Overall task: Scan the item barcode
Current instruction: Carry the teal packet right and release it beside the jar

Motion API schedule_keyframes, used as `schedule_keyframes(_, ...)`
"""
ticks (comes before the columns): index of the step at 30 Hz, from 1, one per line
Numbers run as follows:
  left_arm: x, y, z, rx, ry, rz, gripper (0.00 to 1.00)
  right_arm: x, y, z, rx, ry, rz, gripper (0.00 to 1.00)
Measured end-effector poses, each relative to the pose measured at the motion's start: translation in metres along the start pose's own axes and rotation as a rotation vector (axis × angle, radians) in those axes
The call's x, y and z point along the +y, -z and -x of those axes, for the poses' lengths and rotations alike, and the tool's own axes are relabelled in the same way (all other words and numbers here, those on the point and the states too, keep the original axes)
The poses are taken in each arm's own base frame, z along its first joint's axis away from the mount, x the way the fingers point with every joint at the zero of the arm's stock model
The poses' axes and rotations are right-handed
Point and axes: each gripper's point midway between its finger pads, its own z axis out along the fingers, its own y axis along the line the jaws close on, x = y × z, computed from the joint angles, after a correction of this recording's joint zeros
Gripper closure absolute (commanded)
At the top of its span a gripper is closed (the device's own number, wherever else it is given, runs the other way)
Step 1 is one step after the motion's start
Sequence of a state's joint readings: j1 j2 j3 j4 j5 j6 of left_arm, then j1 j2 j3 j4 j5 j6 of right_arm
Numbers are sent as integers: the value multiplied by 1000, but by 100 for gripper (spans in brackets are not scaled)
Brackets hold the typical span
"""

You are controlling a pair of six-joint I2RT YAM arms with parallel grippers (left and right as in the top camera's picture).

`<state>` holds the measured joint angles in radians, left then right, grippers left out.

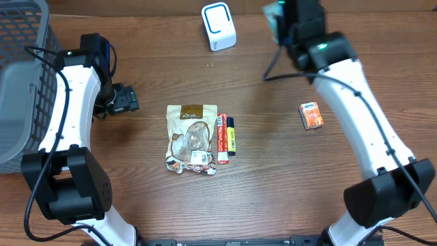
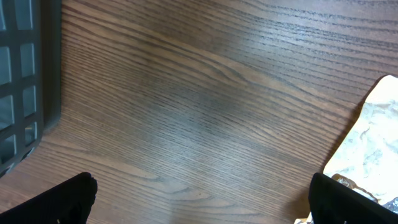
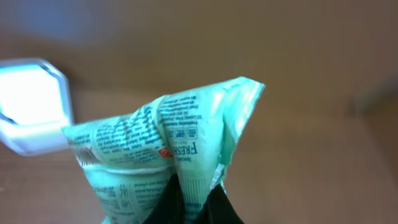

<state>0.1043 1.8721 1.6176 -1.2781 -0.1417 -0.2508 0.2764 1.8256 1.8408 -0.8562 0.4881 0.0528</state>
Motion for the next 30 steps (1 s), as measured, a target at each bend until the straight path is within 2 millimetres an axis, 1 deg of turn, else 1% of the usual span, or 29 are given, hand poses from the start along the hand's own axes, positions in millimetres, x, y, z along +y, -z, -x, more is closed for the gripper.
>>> schedule_keyframes(1, 0, 0, 0, 0, 0, 0, 0, -10, -5, -11, 47, -22, -12, 96)
schedule_keyframes(2, 0, 0, 0, 0, 0, 0, 0, -26, -12, -27, 116, -60, -30, 96)
schedule_keyframes(3, 0, 0, 0, 0, 0, 0, 0, -39, -17, -38, 163, -96, -42, 96)
schedule_keyframes(7, 0, 0, 0, 0, 0, 0, 0, -88, -33, -77, 314, -233, -69, 96)
schedule_keyframes(10, 0, 0, 0, 0, 0, 0, 0, -113, -38, -95, 379, -316, -67, 96)
schedule_keyframes(12, 0, 0, 0, 0, 0, 0, 1, -127, -41, -101, 399, -371, -55, 96)
schedule_keyframes(14, 0, 0, 0, 0, 0, 0, 0, -136, -43, -104, 412, -423, -28, 96)
schedule_keyframes(16, 0, 0, 0, 0, 0, 0, 0, -141, -44, -107, 427, -465, 7, 96)
schedule_keyframes(18, 0, 0, 0, 0, 0, 0, 0, -140, -42, -114, 461, -506, 52, 96)
schedule_keyframes(24, 0, 0, 0, 0, 0, 0, 0, -125, -28, -141, 603, -599, 107, 96)
schedule_keyframes(27, 0, 0, 0, 0, 0, 0, 0, -117, -31, -158, 658, -662, 99, 96)
schedule_keyframes(30, 0, 0, 0, 0, 0, 0, 0, -111, -41, -177, 694, -728, 76, 96)
